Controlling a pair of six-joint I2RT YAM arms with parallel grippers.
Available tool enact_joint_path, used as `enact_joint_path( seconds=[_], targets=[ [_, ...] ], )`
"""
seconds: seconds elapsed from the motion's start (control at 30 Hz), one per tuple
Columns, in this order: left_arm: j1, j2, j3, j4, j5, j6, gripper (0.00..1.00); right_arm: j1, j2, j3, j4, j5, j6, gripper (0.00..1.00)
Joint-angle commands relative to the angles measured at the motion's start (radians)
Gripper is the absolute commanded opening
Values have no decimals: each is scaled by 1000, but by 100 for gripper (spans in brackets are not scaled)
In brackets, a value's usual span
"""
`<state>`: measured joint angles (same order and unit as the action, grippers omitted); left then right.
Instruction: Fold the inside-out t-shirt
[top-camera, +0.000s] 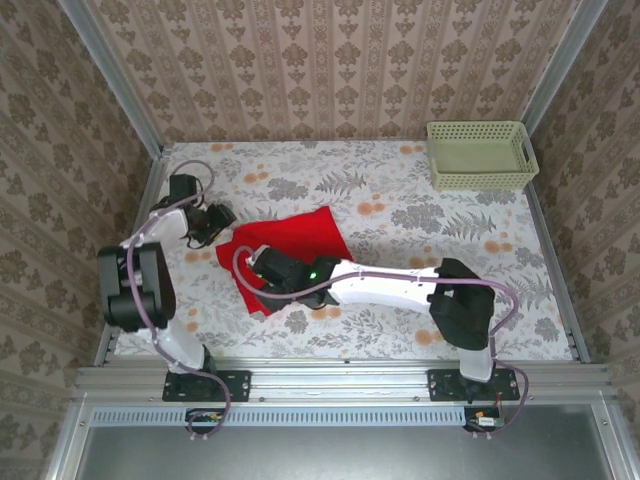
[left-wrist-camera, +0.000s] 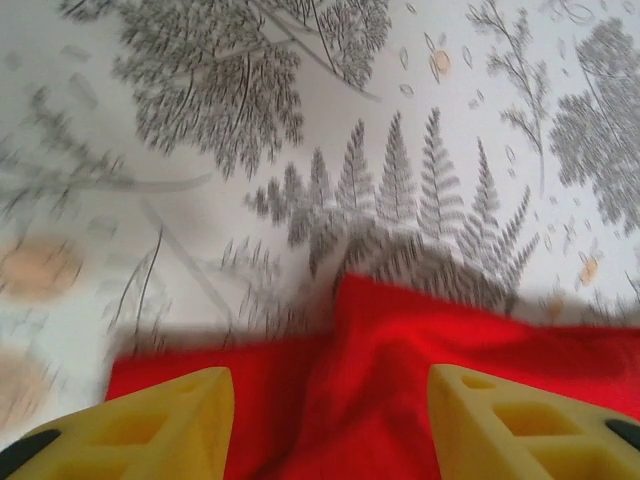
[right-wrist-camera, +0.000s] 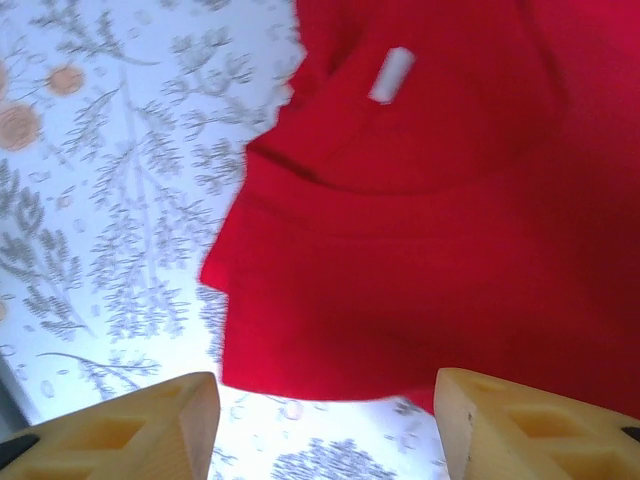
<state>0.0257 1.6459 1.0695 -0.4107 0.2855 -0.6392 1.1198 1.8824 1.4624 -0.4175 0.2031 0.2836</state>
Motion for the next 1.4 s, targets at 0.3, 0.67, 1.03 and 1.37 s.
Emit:
enact_joint_path(
  seconds=[0.3, 0.67, 1.03, 1.37],
  targets=[
    [-115, 29, -37, 30, -65, 63, 65, -339, 85, 72, -144, -27, 120, 65],
    [-105, 160, 79, 69, -89, 71, 36, -477, 204, 78, -139, -48, 141, 70],
    [-111, -184, -56, 40, -58, 77, 0, -545, 241, 78, -86, -141, 143, 70],
    [-1, -206, -230, 39, -140, 64, 0, -514, 159, -45, -7, -235, 159, 70]
  ],
)
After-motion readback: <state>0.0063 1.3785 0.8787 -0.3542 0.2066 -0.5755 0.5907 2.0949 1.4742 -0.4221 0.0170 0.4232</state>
